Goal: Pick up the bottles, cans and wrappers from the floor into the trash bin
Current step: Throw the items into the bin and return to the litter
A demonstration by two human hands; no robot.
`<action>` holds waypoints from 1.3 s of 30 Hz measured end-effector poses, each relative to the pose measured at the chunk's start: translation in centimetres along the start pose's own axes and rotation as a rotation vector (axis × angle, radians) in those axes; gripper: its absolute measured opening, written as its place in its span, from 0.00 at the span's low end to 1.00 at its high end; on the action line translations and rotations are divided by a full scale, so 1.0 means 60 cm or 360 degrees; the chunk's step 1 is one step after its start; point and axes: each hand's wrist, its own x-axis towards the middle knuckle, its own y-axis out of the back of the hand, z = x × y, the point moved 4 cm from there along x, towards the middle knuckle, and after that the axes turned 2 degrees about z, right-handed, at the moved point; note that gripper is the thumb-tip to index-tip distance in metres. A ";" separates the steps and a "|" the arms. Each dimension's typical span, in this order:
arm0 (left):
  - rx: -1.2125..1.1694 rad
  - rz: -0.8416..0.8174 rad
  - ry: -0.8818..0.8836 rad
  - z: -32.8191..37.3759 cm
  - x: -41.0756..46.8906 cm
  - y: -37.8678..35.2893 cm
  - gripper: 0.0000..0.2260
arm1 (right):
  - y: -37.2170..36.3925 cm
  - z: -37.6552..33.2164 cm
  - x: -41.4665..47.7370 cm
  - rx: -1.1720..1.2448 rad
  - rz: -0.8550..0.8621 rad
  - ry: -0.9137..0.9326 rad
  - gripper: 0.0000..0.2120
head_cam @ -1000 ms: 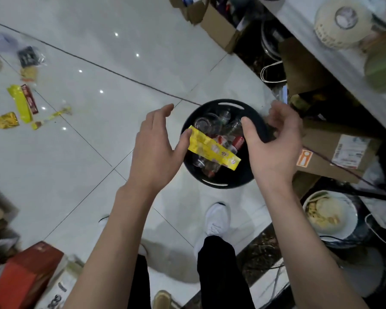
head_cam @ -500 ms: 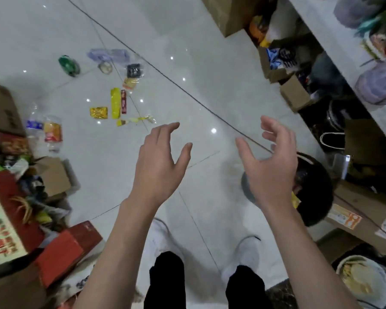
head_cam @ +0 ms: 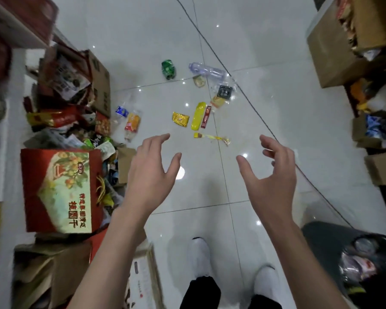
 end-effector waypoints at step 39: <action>-0.0037 -0.0037 -0.0107 -0.188 0.896 -0.431 0.22 | -0.546 0.390 0.693 -0.0171 -0.0051 0.0014 0.27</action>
